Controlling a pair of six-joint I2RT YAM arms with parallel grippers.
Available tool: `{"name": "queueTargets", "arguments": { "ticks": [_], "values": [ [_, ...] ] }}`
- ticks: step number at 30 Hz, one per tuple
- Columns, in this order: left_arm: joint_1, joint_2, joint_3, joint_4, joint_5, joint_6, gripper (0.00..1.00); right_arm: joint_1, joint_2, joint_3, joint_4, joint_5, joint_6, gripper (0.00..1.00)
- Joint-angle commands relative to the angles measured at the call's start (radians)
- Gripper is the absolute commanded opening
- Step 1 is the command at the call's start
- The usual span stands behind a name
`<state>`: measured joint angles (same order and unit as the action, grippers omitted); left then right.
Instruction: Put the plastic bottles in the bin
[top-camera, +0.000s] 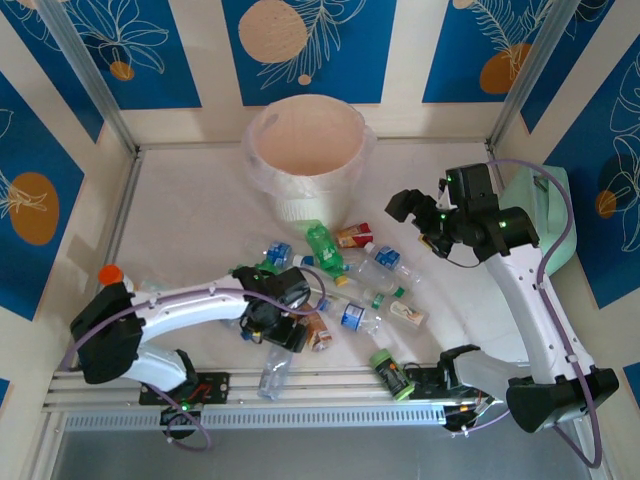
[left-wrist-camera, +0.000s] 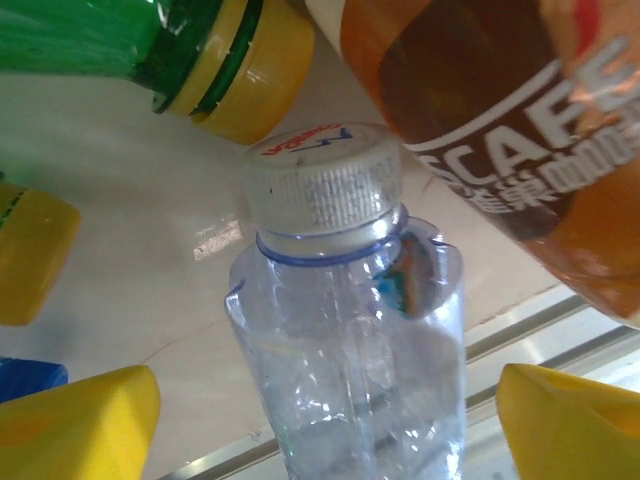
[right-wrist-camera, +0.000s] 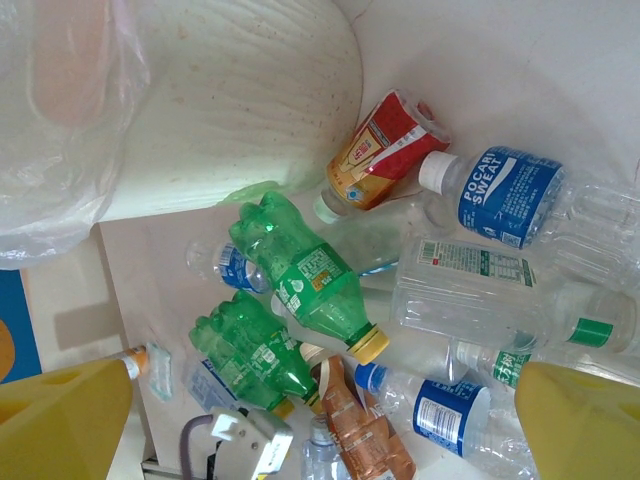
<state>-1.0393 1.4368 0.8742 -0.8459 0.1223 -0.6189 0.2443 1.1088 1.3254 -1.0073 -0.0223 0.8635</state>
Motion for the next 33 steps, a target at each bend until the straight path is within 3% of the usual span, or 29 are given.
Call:
{"name": "queueTargets", "arguments": {
  "ticks": [1, 11, 18, 24, 28, 33],
  "values": [
    [-0.01, 0.035, 0.005, 0.003, -0.002, 0.005, 0.79, -0.018, -0.02, -0.021, -0.004, -0.009, 0.002, 0.99],
    [-0.01, 0.121, 0.045, 0.005, -0.012, 0.018, 0.58, -0.036, -0.023, -0.034, 0.008, -0.029, 0.004, 0.98],
    [-0.01, 0.078, 0.072, -0.031, -0.022, -0.003, 0.56, -0.045, -0.029, -0.022, -0.001, -0.036, -0.01, 0.98],
    [0.004, -0.057, 0.203, -0.157, -0.088, -0.033, 0.55, -0.019, -0.024, -0.023, 0.065, -0.108, -0.036, 0.97],
    [0.081, -0.147, 0.355, -0.169, -0.067, -0.068, 0.54, 0.063, -0.021, -0.002, 0.152, -0.149, -0.077, 0.97],
    [0.23, -0.237, 0.467, -0.007, 0.089, -0.121, 0.53, 0.12, -0.038, 0.014, 0.304, -0.31, -0.097, 0.99]
  ]
}}
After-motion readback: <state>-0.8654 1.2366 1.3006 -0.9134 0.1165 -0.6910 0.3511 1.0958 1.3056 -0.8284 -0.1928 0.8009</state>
